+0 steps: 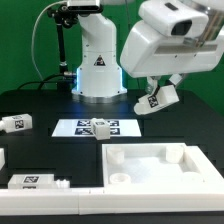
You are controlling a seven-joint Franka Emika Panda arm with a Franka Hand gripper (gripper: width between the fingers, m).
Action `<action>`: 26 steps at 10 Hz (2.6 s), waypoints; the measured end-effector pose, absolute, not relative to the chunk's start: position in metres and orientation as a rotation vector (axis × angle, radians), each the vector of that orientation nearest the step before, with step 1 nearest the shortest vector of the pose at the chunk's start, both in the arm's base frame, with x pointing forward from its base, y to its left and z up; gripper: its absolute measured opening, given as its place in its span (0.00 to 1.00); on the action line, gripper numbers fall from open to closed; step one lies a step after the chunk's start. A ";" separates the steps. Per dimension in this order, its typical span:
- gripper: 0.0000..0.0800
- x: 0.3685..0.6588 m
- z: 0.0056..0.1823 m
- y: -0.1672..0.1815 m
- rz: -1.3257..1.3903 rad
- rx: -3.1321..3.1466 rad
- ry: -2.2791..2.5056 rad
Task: Assemble one leg
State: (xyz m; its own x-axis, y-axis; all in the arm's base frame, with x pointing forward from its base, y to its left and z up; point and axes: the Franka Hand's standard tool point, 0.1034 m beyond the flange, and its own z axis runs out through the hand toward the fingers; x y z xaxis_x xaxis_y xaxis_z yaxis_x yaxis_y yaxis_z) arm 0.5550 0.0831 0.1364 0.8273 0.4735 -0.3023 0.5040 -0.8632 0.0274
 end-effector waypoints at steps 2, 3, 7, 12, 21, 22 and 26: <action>0.36 0.561 0.128 0.096 -0.054 3.003 0.726; 0.36 0.553 0.127 0.096 0.029 3.003 0.737; 0.36 0.571 0.127 0.079 0.393 2.960 0.827; 0.36 0.597 0.130 0.061 0.785 2.893 0.764; 0.36 0.603 0.128 0.076 0.729 2.971 0.766; 0.36 0.603 0.128 0.076 0.728 2.971 0.766; 0.36 0.599 0.117 0.085 0.741 2.973 0.778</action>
Offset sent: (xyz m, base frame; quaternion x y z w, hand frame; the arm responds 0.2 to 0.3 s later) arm 0.0000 0.0000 0.0000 0.0000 0.1296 0.0000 0.9916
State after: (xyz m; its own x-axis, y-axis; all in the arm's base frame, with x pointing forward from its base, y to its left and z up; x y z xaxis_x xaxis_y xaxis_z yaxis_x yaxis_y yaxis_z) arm 0.5990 0.0854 0.1170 0.7690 0.4583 0.4457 0.4674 -0.8787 0.0971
